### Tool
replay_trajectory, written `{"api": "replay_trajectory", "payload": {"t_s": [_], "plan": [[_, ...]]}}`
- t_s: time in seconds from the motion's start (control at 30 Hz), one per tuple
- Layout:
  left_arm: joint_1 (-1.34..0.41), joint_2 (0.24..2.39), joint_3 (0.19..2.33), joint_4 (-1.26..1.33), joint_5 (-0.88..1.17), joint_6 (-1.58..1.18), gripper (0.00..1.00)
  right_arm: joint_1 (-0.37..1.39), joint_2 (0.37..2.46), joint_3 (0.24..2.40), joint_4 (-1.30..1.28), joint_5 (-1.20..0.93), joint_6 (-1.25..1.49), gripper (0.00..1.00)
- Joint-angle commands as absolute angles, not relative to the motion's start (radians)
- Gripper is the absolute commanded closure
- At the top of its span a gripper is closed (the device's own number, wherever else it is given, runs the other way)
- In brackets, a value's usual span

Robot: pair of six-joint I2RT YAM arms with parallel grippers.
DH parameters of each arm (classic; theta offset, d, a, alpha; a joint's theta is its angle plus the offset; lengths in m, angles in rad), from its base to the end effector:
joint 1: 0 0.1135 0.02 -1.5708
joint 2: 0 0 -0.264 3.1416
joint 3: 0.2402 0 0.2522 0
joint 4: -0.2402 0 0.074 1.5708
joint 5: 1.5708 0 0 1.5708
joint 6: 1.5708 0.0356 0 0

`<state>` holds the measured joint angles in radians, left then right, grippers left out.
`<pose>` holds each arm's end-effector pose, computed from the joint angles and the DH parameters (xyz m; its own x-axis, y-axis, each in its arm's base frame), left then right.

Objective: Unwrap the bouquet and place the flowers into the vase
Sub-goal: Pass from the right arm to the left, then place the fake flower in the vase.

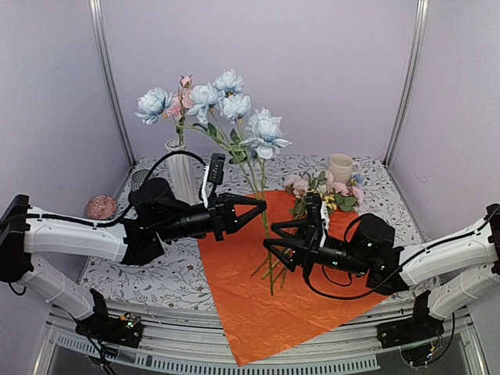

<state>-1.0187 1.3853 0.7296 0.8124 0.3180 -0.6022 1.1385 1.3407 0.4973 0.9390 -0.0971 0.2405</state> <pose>0.1523 -0.2685 0.2880 -0.4824 -0.2427 -0.8416 0.8463 0.1186 -0.5193 0.1127 0.2524 0.2379 -0.1860 0.1626 -0.9690 -0.9265 0.2992 0.2281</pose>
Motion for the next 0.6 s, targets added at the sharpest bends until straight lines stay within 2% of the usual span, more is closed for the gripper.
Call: {"api": "replay_trajectory", "payload": {"t_s": [0.0, 0.07, 0.33, 0.57], "plan": [[-0.993, 1.316, 0.718, 0.727, 0.296, -0.569, 1.00, 1.138, 1.231, 0.411, 0.935, 0.030, 0.201, 0.23], [-0.970, 1.266, 0.704, 0.675, 0.281, -0.547, 1.00, 1.119, 1.171, 0.360, 0.933, 0.058, 0.179, 0.14], [-0.828, 1.007, 0.670, 0.365, 0.147, -0.444, 1.00, 0.891, 0.960, 0.284, 0.748, 0.050, 0.156, 0.09], [-0.652, 0.885, 0.684, 0.174, 0.110, -0.391, 1.00, 0.771, 0.955, 0.327, 0.677, 0.148, 0.014, 0.03]]}}
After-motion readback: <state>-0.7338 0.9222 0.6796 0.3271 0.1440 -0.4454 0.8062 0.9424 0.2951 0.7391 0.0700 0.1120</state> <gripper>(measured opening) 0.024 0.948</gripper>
